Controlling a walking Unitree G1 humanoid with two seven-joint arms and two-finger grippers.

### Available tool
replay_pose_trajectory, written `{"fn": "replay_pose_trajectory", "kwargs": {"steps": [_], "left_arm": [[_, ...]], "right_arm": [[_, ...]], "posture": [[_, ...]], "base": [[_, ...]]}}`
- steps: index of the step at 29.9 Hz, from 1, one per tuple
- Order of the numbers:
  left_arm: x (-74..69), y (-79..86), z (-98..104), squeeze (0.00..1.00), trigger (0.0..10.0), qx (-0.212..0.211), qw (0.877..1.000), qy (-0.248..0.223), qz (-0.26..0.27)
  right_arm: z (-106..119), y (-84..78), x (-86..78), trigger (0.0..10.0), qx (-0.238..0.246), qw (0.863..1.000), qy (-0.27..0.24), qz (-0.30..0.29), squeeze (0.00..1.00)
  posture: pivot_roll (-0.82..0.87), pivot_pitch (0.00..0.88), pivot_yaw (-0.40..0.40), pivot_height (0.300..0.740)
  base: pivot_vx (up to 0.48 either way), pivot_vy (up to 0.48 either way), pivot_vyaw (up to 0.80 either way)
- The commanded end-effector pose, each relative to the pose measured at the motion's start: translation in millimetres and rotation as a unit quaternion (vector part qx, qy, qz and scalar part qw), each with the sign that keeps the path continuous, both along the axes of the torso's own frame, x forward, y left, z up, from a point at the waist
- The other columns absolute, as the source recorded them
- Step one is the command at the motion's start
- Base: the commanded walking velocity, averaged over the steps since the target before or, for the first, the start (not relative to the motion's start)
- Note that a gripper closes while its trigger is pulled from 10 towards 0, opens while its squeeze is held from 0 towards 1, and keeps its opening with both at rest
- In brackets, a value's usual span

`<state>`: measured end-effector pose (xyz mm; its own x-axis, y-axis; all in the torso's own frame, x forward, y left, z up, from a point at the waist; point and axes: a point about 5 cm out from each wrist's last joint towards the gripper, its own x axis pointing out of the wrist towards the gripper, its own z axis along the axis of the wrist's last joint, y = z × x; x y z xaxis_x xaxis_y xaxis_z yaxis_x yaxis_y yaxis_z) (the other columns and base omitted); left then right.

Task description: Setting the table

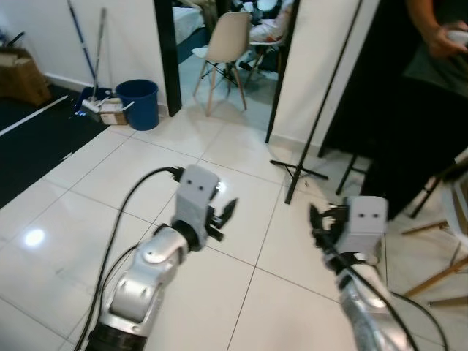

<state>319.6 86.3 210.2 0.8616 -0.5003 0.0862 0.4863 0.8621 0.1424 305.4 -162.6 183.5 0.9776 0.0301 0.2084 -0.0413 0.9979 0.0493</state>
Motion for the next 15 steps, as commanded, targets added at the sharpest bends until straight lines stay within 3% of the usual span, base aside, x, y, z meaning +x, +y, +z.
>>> {"fn": "replay_pose_trajectory", "kwargs": {"steps": [1, 5, 10, 15], "left_arm": [[-0.1, 0.0, -6.4, 0.0, 10.0, -0.003, 1.0, 0.008, 0.007], [1.1, -2.1, -9.2, 0.0, 10.0, -0.008, 1.0, 0.011, 0.009], [2.4, -0.3, -12.9, 0.0, 10.0, -0.009, 1.0, 0.007, 0.024], [1.3, 1.3, -22.7, 0.0, 10.0, 0.007, 0.998, -0.005, 0.058]], "right_arm": [[-9.7, -0.5, -1.4, 10.0, -0.006, 1.0, 0.023, 0.005, 0.0], [-8.3, -2.4, -2.1, 10.0, -0.009, 1.0, 0.02, 0.007, 0.0], [-14.2, -1.3, -6.9, 10.0, 0.0, 1.0, 0.019, 0.014, 0.0], [-29.9, -2.4, -13.8, 10.0, -0.008, 0.999, 0.036, 0.009, 0.0]], "posture": [[0.05, 0.147, -0.014, 0.74], [0.04, 0.143, -0.011, 0.74], [0.04, 0.135, -0.002, 0.74], [0.02, 0.118, 0.013, 0.74]], "base": [[0.0, 0.0, 0.77], [0.0, 0.0, 0.77], [0.0, 0.0, 0.0], [0.424, 0.0, 0.0]]}}
